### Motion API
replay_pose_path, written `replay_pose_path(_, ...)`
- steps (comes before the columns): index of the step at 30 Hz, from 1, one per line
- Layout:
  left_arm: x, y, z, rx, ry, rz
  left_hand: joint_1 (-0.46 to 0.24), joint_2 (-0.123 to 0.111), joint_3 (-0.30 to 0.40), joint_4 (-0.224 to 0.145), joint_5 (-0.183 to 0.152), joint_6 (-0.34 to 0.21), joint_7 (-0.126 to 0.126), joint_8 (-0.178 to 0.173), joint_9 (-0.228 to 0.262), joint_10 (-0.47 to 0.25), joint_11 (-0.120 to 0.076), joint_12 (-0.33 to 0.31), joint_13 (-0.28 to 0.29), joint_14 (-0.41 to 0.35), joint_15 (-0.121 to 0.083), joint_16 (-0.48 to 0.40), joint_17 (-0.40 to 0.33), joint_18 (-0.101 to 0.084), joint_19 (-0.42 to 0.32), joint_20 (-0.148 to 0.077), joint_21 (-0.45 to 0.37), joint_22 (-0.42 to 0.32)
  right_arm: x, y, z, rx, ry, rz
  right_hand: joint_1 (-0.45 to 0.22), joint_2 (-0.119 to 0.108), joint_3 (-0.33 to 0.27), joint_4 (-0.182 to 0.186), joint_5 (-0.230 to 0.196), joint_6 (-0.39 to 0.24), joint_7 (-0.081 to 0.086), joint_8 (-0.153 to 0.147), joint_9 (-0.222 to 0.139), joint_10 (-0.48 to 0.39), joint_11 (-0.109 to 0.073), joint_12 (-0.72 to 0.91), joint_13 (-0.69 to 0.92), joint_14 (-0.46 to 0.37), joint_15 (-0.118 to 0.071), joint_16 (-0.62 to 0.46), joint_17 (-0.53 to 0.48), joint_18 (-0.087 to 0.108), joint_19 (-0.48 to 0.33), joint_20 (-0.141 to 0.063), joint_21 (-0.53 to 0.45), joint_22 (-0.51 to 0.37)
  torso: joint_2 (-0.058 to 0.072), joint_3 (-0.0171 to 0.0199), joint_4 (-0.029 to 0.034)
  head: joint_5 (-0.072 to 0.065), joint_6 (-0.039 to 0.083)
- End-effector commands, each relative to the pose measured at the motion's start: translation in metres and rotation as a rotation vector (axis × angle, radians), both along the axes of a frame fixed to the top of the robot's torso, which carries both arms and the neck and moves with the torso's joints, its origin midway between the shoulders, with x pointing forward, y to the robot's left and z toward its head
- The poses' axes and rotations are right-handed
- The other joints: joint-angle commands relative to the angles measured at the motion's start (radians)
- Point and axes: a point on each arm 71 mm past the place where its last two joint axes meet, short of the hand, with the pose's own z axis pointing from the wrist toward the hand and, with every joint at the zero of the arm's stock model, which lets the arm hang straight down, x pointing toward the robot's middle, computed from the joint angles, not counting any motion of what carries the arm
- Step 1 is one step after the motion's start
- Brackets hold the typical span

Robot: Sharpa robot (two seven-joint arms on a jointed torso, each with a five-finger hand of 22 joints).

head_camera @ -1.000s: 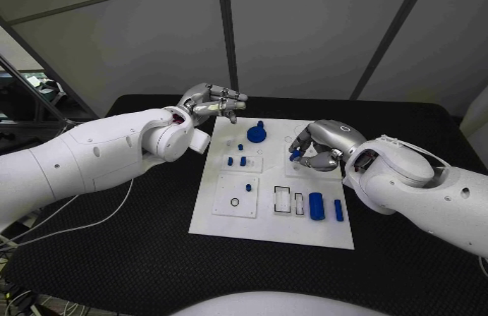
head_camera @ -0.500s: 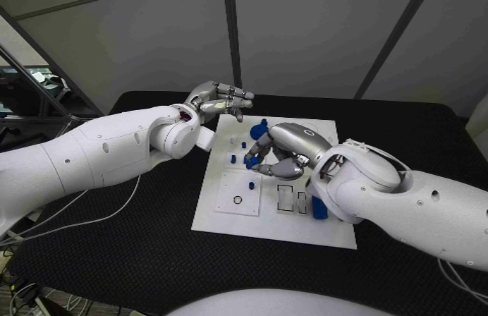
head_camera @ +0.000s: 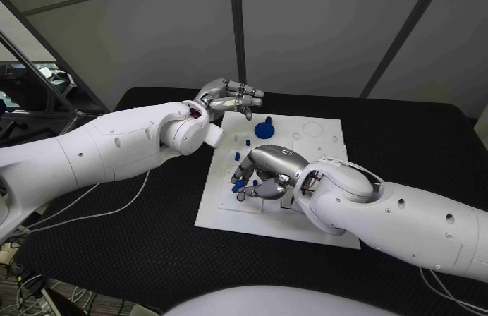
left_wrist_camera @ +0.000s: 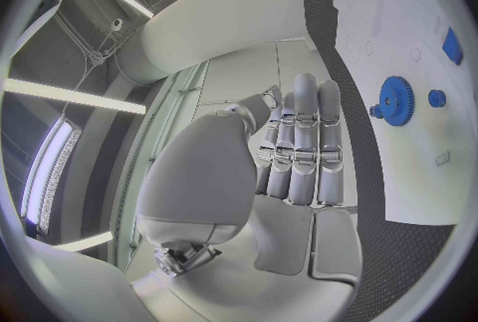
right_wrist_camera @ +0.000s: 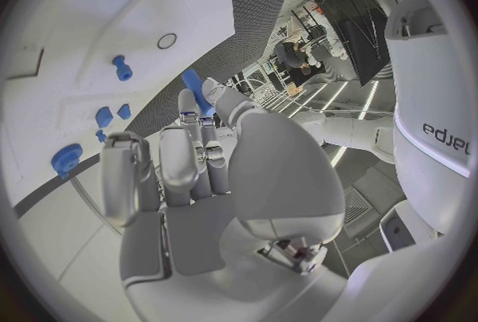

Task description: Assemble the parts on the task board

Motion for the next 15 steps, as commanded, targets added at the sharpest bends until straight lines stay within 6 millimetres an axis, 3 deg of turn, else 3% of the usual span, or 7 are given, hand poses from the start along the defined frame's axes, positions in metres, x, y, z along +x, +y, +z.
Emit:
replay_pose_path(1,0.0,-0.002,0.001,-0.009,0.0,-0.013,0.001,0.011,-0.003,-0.002,-0.005,0.003,0.004,-0.005,-0.001,-0.003,0.007,0.006,-0.001,-0.003,0.003,-0.007,-0.001,-0.012,-0.005,0.002,-0.004,-0.001,0.0,0.002,-0.007,-0.053,0.03,0.013,-0.007,0.008,0.005,0.001,0.006,0.0,0.008,-0.004,0.001,-0.006,0.004,-0.005,-0.001,0.008,-0.007,-0.002,0.0,-0.007,0.028,-0.007,-0.004,0.123,-0.001,0.0017,-0.0006,0.002,-0.002)
replay_pose_path(15,0.001,-0.002,0.001,-0.008,0.002,-0.013,0.001,0.011,-0.003,-0.002,-0.005,0.003,0.004,-0.005,-0.001,-0.003,0.007,0.006,-0.001,-0.003,0.003,-0.007,-0.001,-0.012,-0.005,0.002,-0.004,-0.001,-0.001,0.005,-0.019,-0.14,0.052,0.013,-0.007,0.009,0.007,0.0,0.006,-0.001,0.009,-0.005,0.001,-0.008,0.004,-0.005,-0.002,0.008,-0.006,-0.001,0.0,-0.007,0.029,-0.007,-0.003,0.124,0.0,0.001,0.0001,0.003,-0.005)
